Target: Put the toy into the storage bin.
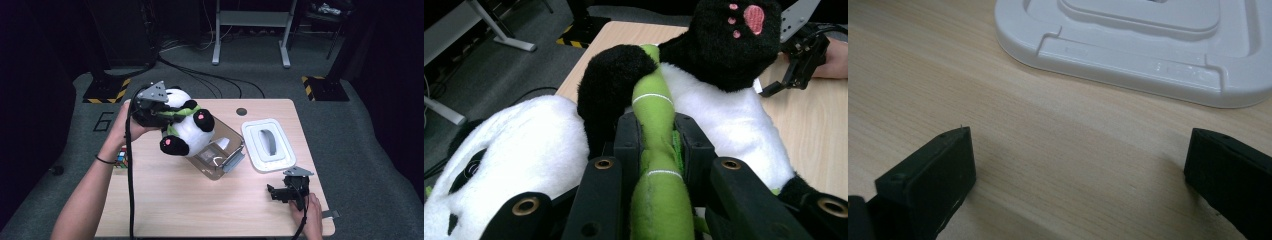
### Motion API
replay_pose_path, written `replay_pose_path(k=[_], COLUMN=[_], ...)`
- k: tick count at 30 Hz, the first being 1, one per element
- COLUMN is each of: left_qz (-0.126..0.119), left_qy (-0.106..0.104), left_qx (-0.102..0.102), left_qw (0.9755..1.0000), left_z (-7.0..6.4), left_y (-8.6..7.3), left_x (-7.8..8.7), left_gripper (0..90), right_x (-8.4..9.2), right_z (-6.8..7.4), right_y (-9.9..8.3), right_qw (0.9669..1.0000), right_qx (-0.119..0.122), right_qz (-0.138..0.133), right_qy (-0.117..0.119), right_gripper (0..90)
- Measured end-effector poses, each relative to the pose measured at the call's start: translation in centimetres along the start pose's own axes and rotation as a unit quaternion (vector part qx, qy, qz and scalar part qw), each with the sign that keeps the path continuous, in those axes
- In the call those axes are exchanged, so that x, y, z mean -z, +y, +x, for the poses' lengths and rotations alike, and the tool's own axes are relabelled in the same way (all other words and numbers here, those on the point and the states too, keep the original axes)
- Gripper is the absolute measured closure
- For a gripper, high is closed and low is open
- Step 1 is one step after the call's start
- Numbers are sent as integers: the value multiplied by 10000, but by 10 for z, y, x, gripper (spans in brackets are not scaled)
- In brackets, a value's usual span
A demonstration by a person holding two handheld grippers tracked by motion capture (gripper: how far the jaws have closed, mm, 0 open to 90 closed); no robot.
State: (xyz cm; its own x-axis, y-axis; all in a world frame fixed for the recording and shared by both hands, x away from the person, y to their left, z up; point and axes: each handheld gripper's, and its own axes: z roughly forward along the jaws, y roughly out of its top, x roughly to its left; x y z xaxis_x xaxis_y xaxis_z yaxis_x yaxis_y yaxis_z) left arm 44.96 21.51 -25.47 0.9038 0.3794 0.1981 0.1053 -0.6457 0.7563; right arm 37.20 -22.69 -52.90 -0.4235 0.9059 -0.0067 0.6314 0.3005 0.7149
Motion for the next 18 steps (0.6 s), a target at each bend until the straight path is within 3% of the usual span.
replay_pose_path(k=[9, 18], left_qz=[33, 79], left_qy=[-80, -101], left_qx=[-80, -21], left_qw=[9999, 9999], left_z=[3, 0], left_y=[11, 17], left_x=[-22, -45], left_gripper=[751, 751], right_x=[0, 0], right_z=[0, 0], right_y=[0, 0], right_qw=[10000, 10000], right_qx=[1, 2], right_qz=[0, -1], right_qy=[0, -1], right_gripper=[0, 0])
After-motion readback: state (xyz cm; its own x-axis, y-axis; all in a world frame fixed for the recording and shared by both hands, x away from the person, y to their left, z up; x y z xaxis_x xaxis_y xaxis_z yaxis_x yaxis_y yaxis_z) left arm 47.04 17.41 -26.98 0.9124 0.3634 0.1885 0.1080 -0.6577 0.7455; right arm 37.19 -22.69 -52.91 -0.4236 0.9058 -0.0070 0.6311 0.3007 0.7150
